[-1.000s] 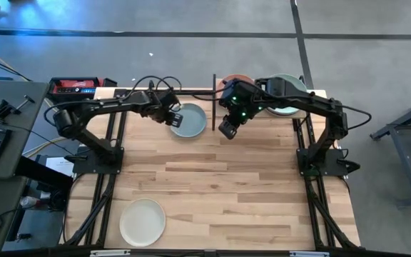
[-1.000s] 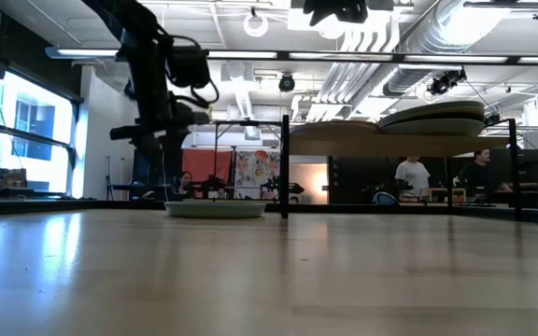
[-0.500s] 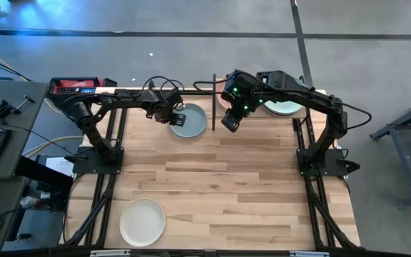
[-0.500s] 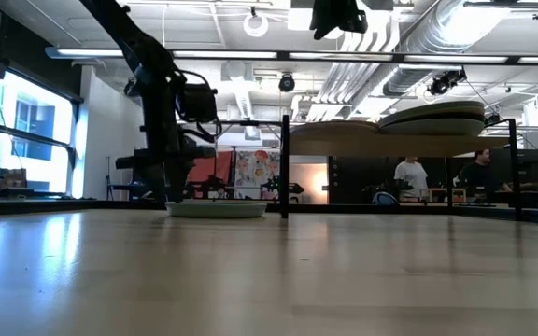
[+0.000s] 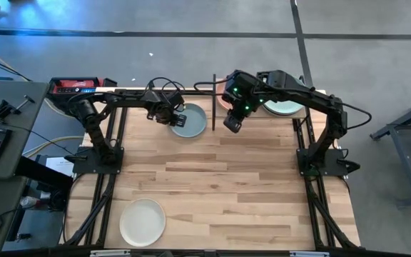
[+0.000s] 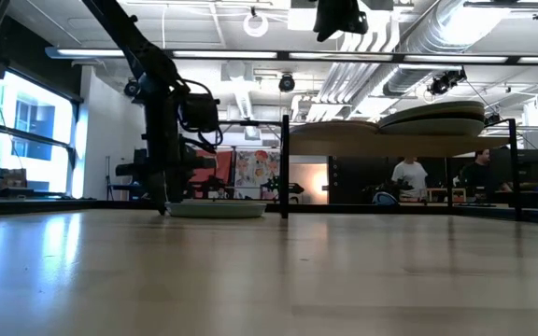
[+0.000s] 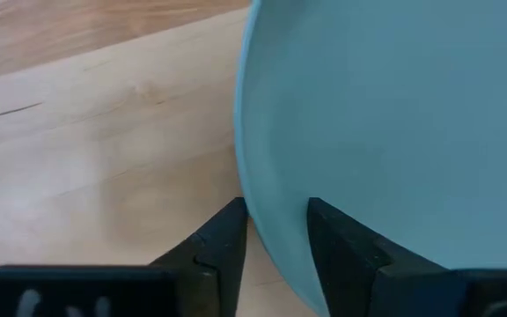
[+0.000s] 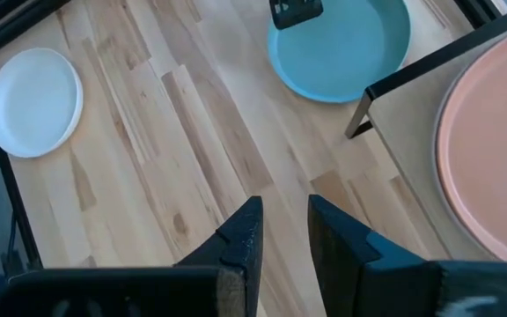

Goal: Place and stack plates onto a shelf
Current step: Stack the blue plate on the top of the brown plate on the shelf

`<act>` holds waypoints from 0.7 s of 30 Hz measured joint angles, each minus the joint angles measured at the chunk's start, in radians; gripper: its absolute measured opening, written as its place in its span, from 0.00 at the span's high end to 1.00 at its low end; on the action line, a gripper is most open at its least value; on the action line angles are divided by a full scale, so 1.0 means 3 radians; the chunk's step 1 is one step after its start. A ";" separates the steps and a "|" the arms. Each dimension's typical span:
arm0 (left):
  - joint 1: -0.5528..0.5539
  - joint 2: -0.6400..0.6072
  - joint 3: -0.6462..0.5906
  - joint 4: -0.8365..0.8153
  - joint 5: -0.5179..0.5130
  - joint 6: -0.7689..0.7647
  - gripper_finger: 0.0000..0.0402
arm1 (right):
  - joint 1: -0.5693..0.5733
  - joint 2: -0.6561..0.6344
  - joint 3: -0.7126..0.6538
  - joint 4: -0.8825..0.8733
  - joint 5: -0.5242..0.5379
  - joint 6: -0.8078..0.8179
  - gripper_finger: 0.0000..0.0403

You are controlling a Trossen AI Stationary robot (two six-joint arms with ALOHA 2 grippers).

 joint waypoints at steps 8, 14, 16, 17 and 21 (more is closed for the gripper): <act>0.0003 0.0001 0.0000 0.0027 0.0001 -0.0028 0.93 | 0.0000 0.0000 0.0000 -0.0049 0.0000 -0.0072 0.82; -0.0007 -0.0033 -0.0004 0.0021 0.0020 0.0001 0.99 | 0.0000 0.0000 0.0000 -0.0050 0.0000 -0.0072 0.82; -0.0020 -0.0090 -0.0013 -0.0050 0.0019 0.0030 0.99 | 0.0000 0.0000 0.0000 -0.0050 0.0000 -0.0072 0.82; -0.0025 -0.0127 -0.0013 -0.0080 0.0018 0.0052 0.99 | 0.0000 0.0000 0.0000 -0.0050 0.0000 -0.0072 0.82; -0.0032 -0.0338 -0.0013 -0.0279 -0.0003 0.0138 1.00 | 0.0010 0.0000 0.0000 -0.0050 -0.0003 -0.0068 0.82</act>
